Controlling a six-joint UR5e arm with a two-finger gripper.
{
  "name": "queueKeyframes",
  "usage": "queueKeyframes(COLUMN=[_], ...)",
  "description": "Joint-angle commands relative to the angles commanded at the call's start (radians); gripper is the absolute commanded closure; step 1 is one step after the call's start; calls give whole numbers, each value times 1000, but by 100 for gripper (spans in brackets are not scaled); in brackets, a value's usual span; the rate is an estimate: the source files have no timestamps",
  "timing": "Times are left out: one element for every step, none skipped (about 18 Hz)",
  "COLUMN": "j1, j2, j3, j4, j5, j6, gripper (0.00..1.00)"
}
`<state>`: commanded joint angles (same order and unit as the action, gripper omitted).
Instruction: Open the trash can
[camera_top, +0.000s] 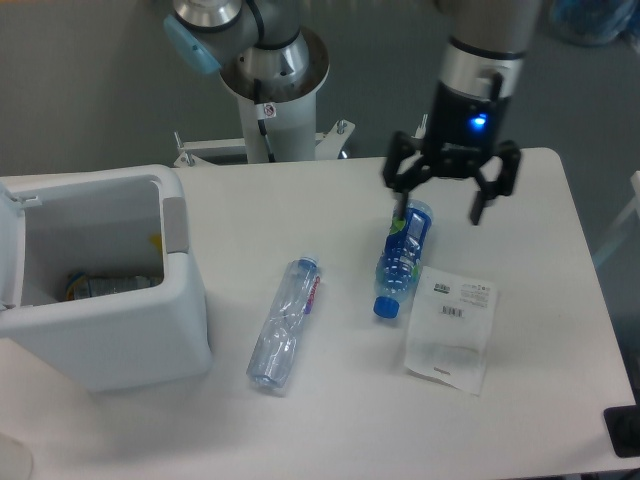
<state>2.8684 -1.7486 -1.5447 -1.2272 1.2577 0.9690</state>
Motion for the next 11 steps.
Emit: queueKeyframes(j1=[14, 38, 49, 52, 52, 51, 49, 48, 45, 45, 45], j2=[-17, -37, -51, -63, -72, -83, -92, -106, -111, -111, -111], j3=[3, 5, 8, 11, 24, 26, 28, 31, 32, 31, 29], j4=[3, 8, 12, 14, 9, 11, 11, 11, 11, 11, 11], j5=[14, 28, 44, 64, 90, 118, 141, 160, 176, 181, 180], j6=[49, 94, 129, 166, 215, 268, 321, 361, 382, 389, 389], gripper=[0, 0, 0, 0, 0, 0, 0, 0, 0, 0, 0])
